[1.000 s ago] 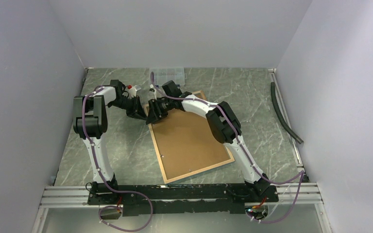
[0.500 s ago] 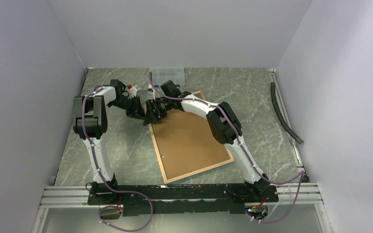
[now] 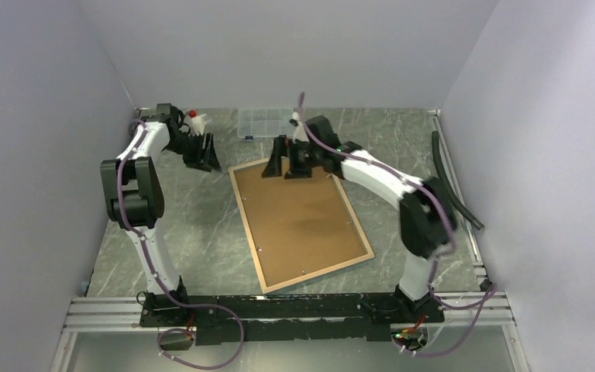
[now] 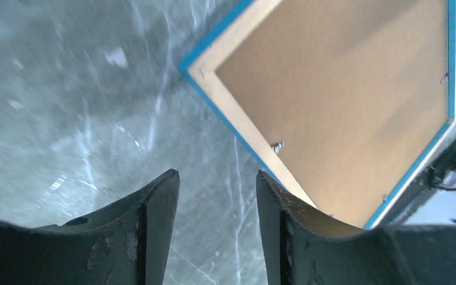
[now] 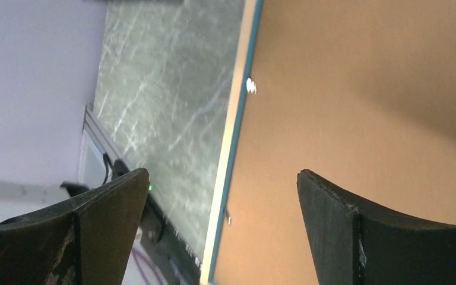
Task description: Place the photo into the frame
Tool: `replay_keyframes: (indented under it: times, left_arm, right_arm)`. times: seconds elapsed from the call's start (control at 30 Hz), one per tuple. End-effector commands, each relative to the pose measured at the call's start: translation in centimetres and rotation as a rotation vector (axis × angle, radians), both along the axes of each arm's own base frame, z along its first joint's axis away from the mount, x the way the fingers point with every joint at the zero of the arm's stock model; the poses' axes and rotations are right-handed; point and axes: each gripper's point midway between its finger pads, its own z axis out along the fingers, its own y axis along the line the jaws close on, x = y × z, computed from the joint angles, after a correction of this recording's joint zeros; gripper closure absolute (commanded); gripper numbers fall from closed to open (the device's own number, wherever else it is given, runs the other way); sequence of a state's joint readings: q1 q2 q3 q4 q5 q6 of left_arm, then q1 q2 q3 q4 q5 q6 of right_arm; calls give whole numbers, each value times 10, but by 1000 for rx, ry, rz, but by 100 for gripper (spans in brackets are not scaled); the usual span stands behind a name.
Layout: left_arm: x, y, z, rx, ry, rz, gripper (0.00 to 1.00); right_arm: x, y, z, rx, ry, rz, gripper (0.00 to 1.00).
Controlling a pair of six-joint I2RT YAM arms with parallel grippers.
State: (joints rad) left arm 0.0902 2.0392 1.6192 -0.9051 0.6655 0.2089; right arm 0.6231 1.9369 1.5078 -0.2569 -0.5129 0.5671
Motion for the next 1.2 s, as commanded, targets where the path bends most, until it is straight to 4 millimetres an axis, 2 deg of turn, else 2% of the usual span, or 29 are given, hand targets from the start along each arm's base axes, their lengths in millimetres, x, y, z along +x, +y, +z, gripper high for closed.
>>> replay_keyframes:
  times: [0.0,0.07,0.13,0.23,0.3,0.4,0.47,0.6,0.77,0.9,1.0,1.17]
  left_arm:
    - [38,-5,13,66,-119,-59,44]
    - [54,-16,8,72,-142,-81,43]
    - [68,-24,6,69,-172,-91,43]
    - [77,-46,2,56,-193,-133,44]
    - [83,-51,-3,65,-204,-133,45]
    - [92,-56,-8,60,-220,-132,45]
    - [93,-60,-12,33,-209,-136,47]
    - [85,-66,-26,3,-160,-137,51]
    - [61,-65,-46,10,-92,-169,60]
    - [38,-57,-54,37,-52,-199,70]
    - [23,-52,-57,49,-42,-212,73]
    - [-11,-48,-57,59,-10,-271,77]
  right_arm:
    - [-73,-64,-20,-145,165,-148,0]
    - [-120,-93,-38,-170,269,-170,0]
    - [-158,-119,-46,-184,336,-199,0]
    - [-207,-145,-46,-160,423,-218,0]
    - [-228,-158,-49,-163,460,-234,0]
    - [-247,-166,-56,-130,510,-246,0]
    - [-257,-171,-70,-142,554,-256,0]
    - [-252,-176,-91,-185,567,-301,0]
    - [-220,-180,-105,-224,542,-408,0]
    - [-181,-184,-93,-157,469,-499,0]
    - [-152,-196,-85,-153,430,-551,0]
    - [-115,-222,-80,-200,358,-614,0]
